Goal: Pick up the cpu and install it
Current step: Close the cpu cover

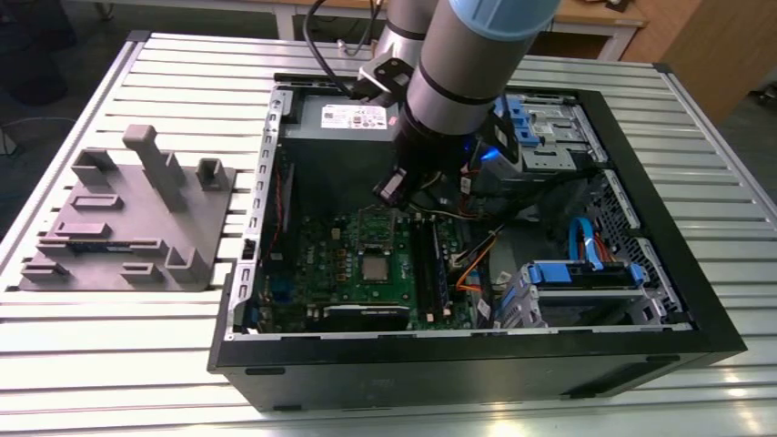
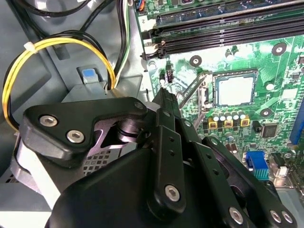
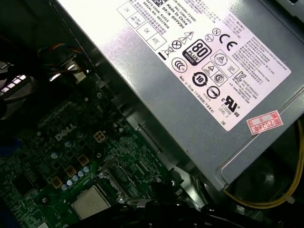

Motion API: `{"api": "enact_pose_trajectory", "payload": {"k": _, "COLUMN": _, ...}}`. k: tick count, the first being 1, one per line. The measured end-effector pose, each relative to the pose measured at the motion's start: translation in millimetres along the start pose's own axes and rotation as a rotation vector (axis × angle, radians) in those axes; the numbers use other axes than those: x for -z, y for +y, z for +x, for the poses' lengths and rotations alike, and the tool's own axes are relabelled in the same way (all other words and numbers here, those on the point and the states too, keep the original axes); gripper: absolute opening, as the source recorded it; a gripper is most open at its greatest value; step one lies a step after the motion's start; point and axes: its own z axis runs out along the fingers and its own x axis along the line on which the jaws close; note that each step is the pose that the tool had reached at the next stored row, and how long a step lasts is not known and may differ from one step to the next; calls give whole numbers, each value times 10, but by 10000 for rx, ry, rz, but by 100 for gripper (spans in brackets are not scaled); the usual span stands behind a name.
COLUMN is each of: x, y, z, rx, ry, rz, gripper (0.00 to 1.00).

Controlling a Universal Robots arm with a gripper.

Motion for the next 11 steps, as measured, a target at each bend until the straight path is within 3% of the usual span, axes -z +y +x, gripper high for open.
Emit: {"api": "enact_pose_trajectory", "payload": {"k": 11, "x": 38, "y": 12, "z": 3, "rx": 35, "ry": -24, "rz": -27, "gripper": 10}}
